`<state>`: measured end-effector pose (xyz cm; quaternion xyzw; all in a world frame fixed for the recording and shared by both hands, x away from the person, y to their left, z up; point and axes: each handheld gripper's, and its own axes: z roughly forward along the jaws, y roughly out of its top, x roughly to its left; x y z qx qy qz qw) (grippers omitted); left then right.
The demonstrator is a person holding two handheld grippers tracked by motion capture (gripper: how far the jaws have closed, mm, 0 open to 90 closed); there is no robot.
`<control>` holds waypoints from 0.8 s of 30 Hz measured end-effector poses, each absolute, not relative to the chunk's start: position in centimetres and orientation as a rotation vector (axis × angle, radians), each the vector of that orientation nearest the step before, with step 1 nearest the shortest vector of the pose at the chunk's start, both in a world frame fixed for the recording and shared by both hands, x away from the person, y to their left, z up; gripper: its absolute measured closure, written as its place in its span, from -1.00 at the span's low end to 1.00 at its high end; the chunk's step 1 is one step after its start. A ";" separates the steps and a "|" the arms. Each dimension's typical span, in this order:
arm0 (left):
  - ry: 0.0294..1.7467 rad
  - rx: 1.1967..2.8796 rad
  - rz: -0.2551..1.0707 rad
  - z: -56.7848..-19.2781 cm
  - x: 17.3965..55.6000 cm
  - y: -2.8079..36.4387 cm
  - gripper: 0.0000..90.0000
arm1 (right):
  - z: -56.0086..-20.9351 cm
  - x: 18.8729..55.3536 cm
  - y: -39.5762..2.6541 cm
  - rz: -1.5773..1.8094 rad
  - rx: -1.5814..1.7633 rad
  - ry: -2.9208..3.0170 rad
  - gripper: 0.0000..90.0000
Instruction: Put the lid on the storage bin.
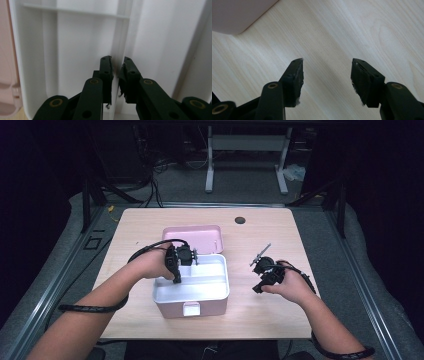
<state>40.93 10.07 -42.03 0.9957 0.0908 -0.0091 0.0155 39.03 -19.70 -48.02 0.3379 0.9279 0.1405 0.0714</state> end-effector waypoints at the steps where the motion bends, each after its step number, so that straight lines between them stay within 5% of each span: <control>1: 0.296 3.095 -0.027 -42.1 40.9 10.4 0.76 | -48.1 39.1 -19.6 0.437 1.017 2.790 -0.05; 24: 0.342 3.056 -0.024 -42.0 41.1 12.5 0.76 | -46.3 40.8 -17.3 0.457 0.983 2.770 -0.09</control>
